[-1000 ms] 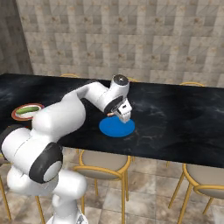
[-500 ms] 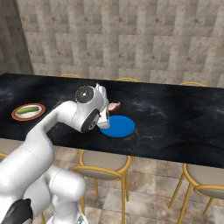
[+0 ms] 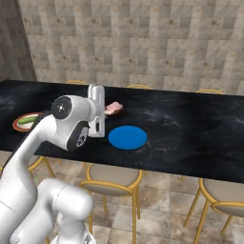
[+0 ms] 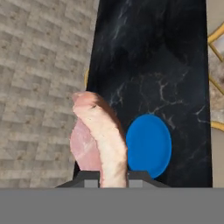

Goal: Transport the steak and cucumber to the fridge. Place the steak on the rack containing meat and place the cucumber on the rack containing the vegetable, ensuring meats and vegetables are on different racks.

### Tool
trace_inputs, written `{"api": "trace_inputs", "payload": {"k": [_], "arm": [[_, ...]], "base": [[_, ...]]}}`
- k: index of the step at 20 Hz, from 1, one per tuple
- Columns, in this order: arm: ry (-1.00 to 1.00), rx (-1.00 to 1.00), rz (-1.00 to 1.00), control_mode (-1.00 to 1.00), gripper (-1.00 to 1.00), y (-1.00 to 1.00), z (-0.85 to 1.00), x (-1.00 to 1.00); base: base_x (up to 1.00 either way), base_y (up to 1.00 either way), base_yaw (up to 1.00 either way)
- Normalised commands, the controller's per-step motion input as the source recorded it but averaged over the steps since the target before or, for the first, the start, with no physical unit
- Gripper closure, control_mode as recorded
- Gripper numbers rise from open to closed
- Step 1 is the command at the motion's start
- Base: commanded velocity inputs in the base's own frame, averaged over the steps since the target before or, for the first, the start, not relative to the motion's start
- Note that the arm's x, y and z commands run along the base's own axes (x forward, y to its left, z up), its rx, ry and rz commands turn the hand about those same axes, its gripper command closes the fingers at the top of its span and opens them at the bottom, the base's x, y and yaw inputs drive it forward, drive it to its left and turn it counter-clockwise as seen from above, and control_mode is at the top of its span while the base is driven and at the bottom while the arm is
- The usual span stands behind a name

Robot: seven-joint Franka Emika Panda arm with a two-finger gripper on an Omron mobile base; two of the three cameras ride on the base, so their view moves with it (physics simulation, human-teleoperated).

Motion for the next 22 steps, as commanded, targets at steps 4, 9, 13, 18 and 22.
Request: {"api": "trace_inputs", "payload": {"k": [4, 9, 13, 18, 22], "arm": [[0.0, 0.03, 0.0, -1.0, 1.0, 0.0, 0.82, -0.86], [0.0, 0.04, 0.04, -1.0, 1.0, 0.0, 0.56, -0.97], [-0.01, 0.04, 0.04, -1.0, 1.0, 0.13, 0.28, -1.0], [-0.16, 0.0, 0.02, -1.0, 1.0, 0.29, 0.29, -0.99], [-0.16, 0.0, 0.01, -1.0, 1.0, 0.26, 0.82, -0.84]], "base": [[0.0, 0.0, 0.0], [0.0, 0.0, 0.0], [0.0, 0.0, 0.0], [0.0, 0.0, 0.0], [0.0, 0.0, 0.0]]}}
